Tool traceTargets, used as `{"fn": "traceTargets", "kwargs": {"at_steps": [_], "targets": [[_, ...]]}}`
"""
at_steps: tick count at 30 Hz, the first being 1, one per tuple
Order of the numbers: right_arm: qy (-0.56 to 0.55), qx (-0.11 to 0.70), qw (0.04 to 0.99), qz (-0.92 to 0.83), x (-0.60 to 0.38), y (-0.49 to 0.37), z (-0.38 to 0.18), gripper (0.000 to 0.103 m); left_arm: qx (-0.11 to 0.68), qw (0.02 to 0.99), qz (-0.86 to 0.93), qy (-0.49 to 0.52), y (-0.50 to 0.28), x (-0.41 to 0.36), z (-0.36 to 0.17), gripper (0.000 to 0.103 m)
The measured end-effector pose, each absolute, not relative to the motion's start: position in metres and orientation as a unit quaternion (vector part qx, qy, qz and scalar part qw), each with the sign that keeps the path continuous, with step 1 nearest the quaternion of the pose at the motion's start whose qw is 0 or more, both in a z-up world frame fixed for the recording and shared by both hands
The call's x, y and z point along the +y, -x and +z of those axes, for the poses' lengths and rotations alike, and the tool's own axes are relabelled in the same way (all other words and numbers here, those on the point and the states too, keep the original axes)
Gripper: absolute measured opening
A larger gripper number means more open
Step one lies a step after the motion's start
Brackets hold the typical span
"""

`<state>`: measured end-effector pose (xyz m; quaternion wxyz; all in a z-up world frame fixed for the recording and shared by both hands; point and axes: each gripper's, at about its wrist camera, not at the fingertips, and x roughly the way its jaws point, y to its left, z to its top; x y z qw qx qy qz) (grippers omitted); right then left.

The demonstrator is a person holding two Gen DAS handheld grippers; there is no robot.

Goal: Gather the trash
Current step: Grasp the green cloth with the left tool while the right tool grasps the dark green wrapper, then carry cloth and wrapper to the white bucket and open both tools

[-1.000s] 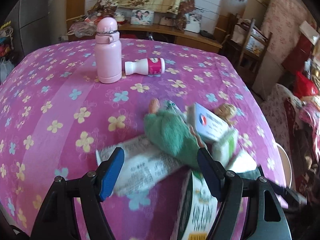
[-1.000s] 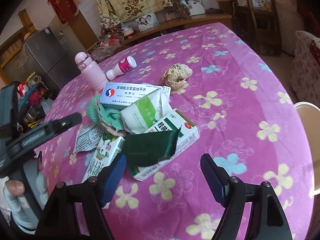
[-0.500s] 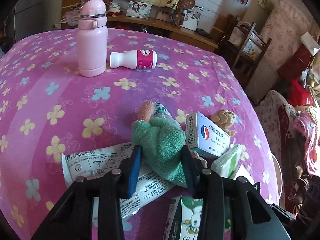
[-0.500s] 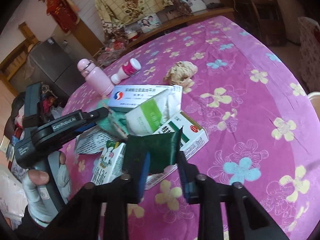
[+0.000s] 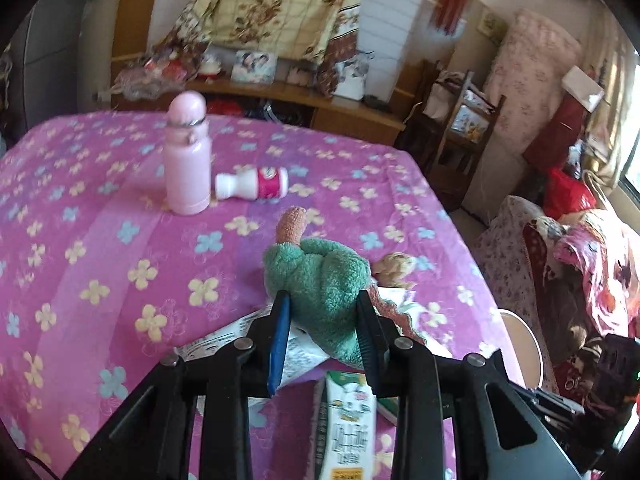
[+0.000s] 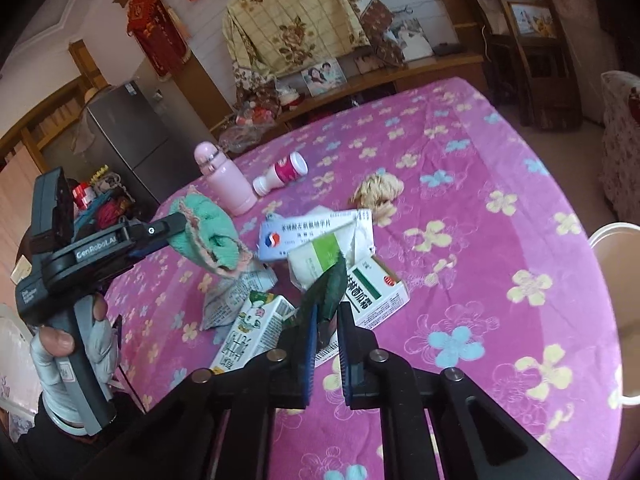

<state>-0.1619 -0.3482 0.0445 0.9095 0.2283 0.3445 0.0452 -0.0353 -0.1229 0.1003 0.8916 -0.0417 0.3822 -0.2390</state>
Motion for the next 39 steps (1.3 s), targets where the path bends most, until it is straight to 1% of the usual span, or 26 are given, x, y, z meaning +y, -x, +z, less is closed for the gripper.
{"fn": "traceTargets", "kwargs": {"at_steps": [11,21,29,39], "targets": [[-0.227,0.317,0.921,-0.007,-0.398,0.206,0.064,0.010,0.375,0.878,-0.298,0.004,0.077,-0.191,0.108,0.033],[-0.234,0.294,0.922,-0.090,-0.476,0.259,0.079,0.010,0.377,0.851,-0.362,-0.045,0.123,-0.292,0.102,0.033],[-0.244,0.297,0.910,-0.153,-0.539,0.292,0.071,0.010,0.382,0.834,-0.389,-0.080,0.148,-0.365,0.088,0.033],[-0.253,0.317,0.892,-0.203,-0.590,0.306,0.043,0.010,0.397,0.818,-0.403,-0.103,0.158,-0.427,0.065,0.033]]}}
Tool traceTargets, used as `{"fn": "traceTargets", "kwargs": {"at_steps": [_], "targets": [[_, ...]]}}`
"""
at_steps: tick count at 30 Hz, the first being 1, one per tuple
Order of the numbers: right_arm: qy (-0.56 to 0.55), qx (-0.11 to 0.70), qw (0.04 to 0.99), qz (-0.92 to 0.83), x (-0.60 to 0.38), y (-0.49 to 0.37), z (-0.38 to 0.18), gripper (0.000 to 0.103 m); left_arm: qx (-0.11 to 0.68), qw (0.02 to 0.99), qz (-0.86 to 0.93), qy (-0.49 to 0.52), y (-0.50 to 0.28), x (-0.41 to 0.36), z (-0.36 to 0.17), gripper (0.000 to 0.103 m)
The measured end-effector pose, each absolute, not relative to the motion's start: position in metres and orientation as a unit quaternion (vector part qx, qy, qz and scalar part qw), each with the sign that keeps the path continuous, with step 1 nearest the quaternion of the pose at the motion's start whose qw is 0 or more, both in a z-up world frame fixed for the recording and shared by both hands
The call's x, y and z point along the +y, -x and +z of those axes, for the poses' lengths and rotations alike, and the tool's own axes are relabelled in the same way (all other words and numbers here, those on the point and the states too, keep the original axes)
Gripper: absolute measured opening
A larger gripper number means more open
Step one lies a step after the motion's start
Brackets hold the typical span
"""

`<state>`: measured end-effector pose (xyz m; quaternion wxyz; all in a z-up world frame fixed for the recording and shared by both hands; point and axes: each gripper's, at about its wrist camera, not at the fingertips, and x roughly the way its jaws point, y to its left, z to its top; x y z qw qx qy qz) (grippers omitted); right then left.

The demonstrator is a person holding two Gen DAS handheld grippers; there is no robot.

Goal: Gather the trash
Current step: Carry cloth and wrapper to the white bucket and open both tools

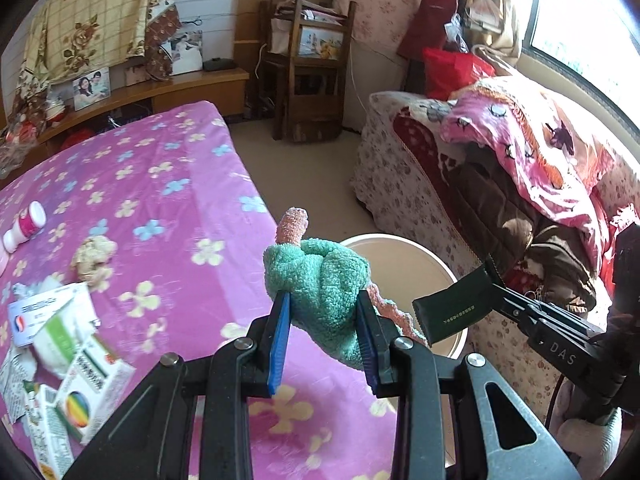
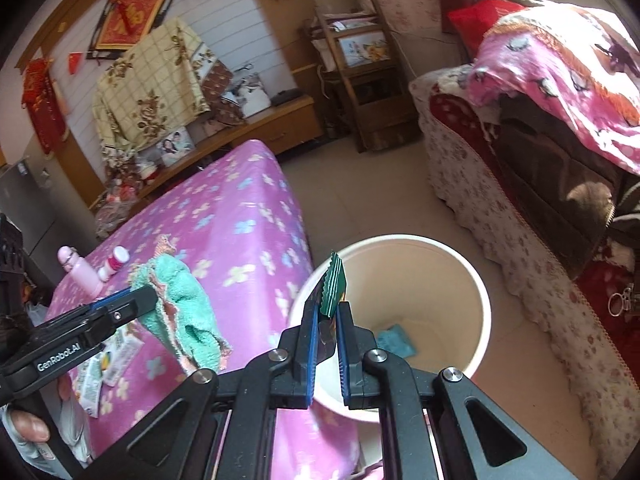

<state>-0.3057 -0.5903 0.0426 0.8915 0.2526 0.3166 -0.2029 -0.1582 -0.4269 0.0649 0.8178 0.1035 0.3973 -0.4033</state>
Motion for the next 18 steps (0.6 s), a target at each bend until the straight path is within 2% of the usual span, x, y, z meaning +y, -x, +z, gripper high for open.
{"fn": "traceTargets", "kwargs": {"at_steps": [11,16,18], "targets": [[-0.284,0.323,0.871,-0.237,-0.623,0.302,0.013,0.012,0.415,0.807,-0.408,-0.103,0.156,-0.458,0.036,0.036],[-0.281,0.335,0.868,-0.234,-0.623,0.298,0.004,0.012,0.412,0.807,-0.410,-0.104,0.157,-0.458,0.031,0.052],[-0.285,0.337,0.867,-0.232,-0.624,0.297,0.000,0.012,0.412,0.807,-0.410,-0.105,0.158,-0.456,0.031,0.052]]}}
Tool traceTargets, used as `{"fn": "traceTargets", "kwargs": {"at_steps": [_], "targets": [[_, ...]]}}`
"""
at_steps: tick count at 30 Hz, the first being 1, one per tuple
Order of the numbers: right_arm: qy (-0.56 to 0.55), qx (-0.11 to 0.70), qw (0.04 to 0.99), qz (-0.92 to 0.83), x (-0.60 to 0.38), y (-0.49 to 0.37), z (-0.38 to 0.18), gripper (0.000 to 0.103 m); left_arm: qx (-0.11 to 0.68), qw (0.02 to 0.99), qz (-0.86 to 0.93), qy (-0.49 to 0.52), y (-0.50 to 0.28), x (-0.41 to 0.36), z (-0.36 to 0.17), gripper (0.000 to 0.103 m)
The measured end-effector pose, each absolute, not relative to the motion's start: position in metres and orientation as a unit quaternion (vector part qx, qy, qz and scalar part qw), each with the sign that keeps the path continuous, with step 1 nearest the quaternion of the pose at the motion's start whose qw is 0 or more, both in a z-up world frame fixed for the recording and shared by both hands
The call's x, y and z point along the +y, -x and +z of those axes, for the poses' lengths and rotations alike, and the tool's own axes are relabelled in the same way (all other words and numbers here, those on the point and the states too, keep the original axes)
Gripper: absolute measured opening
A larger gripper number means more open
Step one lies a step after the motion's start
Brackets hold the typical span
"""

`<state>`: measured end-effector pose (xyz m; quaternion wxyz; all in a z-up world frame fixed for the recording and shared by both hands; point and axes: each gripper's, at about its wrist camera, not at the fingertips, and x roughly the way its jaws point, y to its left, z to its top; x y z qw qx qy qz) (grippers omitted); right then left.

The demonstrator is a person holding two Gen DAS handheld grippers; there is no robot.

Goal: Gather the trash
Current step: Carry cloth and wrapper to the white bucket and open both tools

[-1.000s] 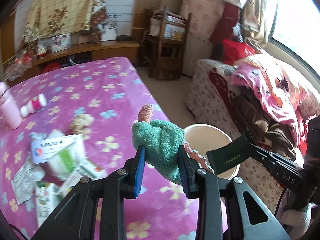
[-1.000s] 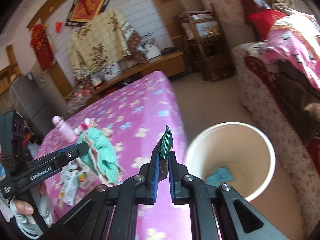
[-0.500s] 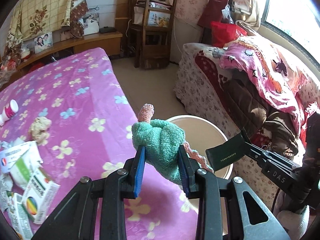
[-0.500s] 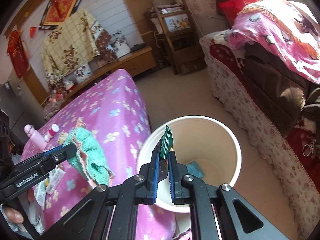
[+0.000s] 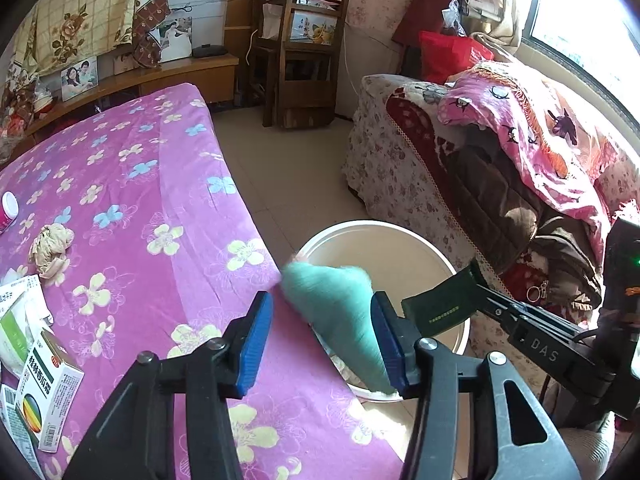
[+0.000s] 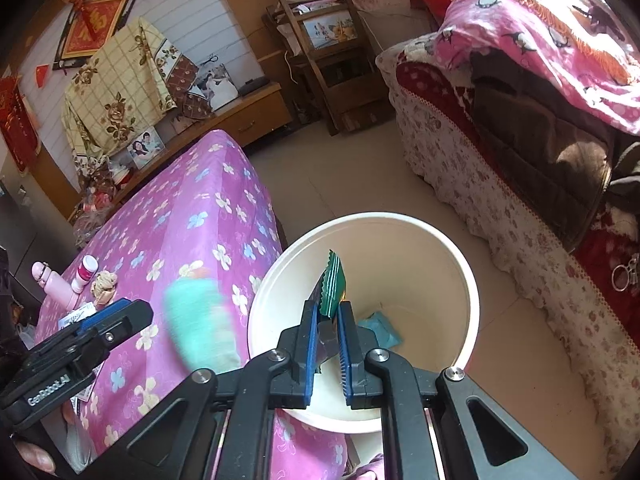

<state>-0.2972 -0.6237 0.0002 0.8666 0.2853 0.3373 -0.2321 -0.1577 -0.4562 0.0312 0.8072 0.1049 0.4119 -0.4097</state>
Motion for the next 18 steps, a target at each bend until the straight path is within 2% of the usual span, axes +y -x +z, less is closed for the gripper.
{"fn": "traceTargets", "kwargs": {"at_steps": [15,17,18], "targets": [[-0.282,0.345,0.866,-0.225,-0.611,0.290,-0.002,0.014,0.422,0.807,-0.403,-0.092,0.154,-0.433,0.033,0.052],[-0.280,0.343,0.868,-0.226,-0.609,0.290,-0.001,0.015,0.422,0.807,-0.403,-0.089,0.154,-0.430,0.033,0.052],[-0.279,0.342,0.868,-0.228,-0.608,0.290,0.000,0.019,0.422,0.807,-0.403,-0.089,0.153,-0.429,0.033,0.052]]}}
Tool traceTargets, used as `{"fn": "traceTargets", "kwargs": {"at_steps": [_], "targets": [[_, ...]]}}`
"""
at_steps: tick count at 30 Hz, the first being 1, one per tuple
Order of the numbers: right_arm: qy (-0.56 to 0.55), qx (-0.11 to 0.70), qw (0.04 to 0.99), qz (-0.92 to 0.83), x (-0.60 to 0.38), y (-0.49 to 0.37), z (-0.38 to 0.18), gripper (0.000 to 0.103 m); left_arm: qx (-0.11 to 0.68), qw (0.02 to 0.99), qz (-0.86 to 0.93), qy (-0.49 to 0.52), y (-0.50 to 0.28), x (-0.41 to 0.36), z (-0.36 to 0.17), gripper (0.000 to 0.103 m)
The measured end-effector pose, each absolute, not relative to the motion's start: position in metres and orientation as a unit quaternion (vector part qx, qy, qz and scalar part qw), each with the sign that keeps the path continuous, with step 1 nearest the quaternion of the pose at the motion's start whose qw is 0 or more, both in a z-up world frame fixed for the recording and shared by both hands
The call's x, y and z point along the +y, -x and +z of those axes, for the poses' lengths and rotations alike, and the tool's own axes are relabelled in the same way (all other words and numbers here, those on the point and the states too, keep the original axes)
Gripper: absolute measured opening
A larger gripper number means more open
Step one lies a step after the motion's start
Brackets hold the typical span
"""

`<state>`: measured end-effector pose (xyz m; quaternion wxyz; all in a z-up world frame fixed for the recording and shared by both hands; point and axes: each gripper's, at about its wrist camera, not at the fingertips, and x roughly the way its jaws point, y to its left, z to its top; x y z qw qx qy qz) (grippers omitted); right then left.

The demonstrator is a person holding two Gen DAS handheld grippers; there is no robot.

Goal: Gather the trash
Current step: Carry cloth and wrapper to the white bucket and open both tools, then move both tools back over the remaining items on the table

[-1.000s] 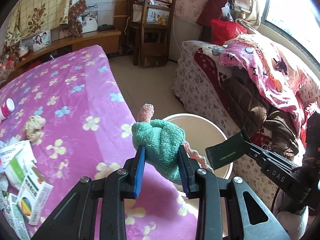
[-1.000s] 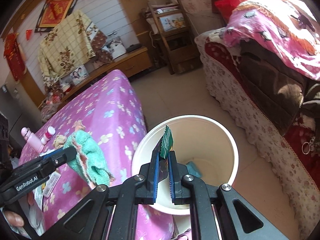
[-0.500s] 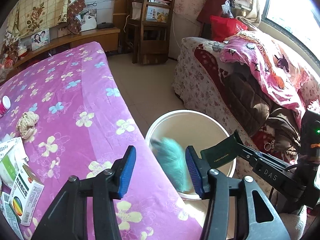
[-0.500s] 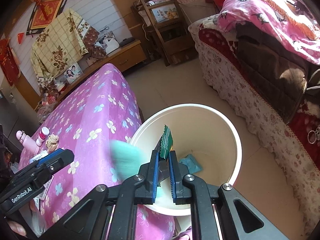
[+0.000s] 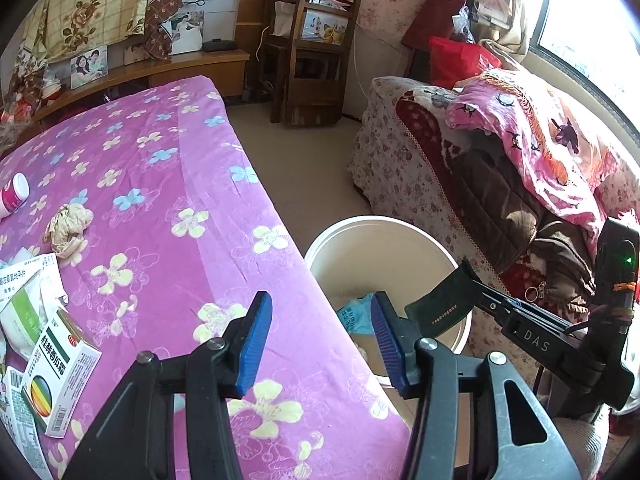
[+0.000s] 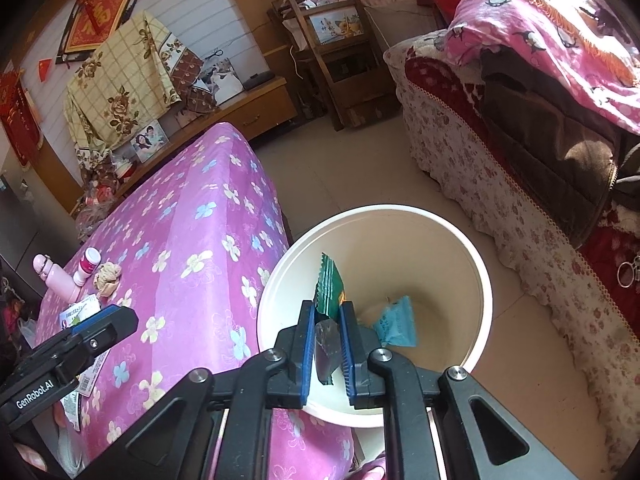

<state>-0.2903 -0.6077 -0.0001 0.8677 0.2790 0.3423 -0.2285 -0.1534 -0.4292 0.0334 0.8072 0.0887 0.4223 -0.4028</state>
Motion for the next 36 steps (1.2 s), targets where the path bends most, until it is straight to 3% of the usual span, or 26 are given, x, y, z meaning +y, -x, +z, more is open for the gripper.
{"fn": "traceTargets", "kwargs": {"at_steps": [2,4,36], "targets": [[-0.280,0.341,0.868,-0.228,-0.608,0.290,0.001,0.032,0.422,0.807,-0.403,-0.088,0.153,-0.427,0.034,0.052],[-0.282,0.339,0.869,-0.224,-0.607,0.290,0.002,0.091,0.421,0.808,-0.404,-0.088,0.154,-0.425,0.035,0.052],[-0.221,0.340,0.900,-0.158,-0.490,0.260,0.054,0.091,0.390,0.845,-0.360,-0.063,0.151,-0.318,0.066,0.052]]}}
